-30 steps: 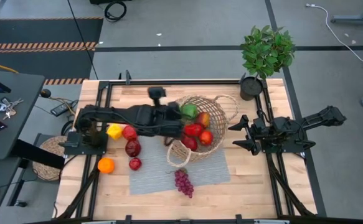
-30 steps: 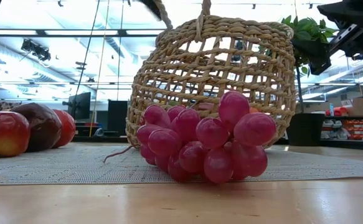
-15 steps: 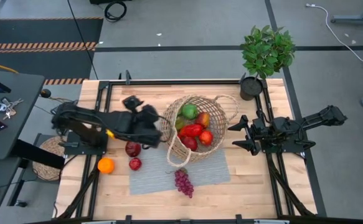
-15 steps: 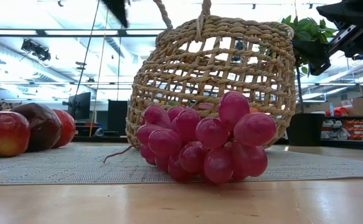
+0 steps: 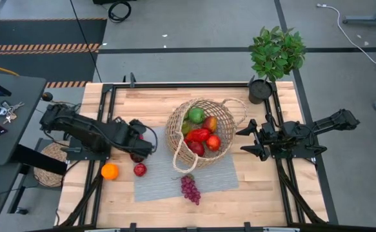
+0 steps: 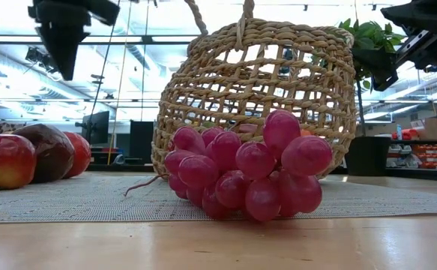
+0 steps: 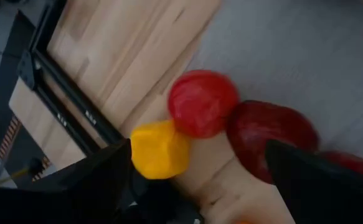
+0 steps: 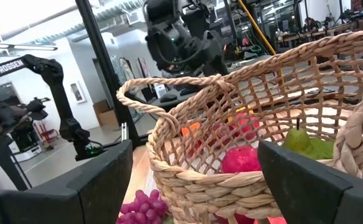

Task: Build produce basket
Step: Put the red apple into the brown basket

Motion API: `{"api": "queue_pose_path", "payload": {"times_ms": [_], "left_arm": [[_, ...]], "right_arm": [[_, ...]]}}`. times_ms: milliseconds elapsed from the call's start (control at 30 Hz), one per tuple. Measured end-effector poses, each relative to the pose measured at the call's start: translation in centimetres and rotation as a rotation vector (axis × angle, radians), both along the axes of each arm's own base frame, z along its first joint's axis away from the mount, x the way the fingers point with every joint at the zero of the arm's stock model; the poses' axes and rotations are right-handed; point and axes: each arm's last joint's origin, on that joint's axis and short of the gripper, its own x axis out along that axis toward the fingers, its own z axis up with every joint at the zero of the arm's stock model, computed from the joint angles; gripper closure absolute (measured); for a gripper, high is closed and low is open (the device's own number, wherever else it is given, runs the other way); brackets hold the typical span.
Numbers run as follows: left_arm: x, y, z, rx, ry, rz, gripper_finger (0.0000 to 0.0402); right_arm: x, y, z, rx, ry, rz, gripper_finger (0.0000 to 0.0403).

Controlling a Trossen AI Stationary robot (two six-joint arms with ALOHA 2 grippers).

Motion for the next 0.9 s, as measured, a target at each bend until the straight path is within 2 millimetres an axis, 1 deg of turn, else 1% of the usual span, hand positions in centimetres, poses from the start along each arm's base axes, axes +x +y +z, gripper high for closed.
{"api": "queue_pose_path", "payload": {"times_ms": [100,200,300,433,500,600,700,800,900], "left_arm": [[-1.4,0.7,0.0,-0.001,-0.029,0.051,0.0042],[-2.9,1.1,0.5,-0.010,-0.087,0.087,0.0063],[-4.0,1.5,0.7,-0.017,-0.130,0.130,0.0085],[-5.0,2.4,-0.6,-0.006,-0.135,0.249,0.0112],[-5.0,2.7,-1.7,-0.036,-0.117,0.292,0.0123],[-4.2,3.0,-3.8,-0.127,-0.113,0.292,0.0137],[-3.6,3.6,-5.4,-0.168,-0.130,0.302,0.0147],[-3.2,4.6,-6.0,-0.171,-0.162,0.319,0.0151],[-2.8,5.5,-6.0,-0.174,-0.193,0.328,0.0142]], "right_arm": [[0.0,0.0,0.0,0.000,-0.001,0.000,0.0055],[0.0,0.0,0.0,0.000,-0.001,0.000,0.0055],[0.0,0.0,0.0,0.000,0.000,0.000,0.0055],[0.0,0.0,0.0,0.000,0.000,0.000,0.0055],[0.0,0.0,0.0,0.000,0.000,0.000,0.0055],[0.0,0.0,0.0,0.000,0.000,0.000,0.0055],[0.0,0.0,0.0,0.000,0.000,0.000,0.0055],[0.0,0.0,0.0,0.000,-0.001,0.000,0.0055],[0.0,0.0,0.0,0.000,0.000,0.000,0.0055]]}}
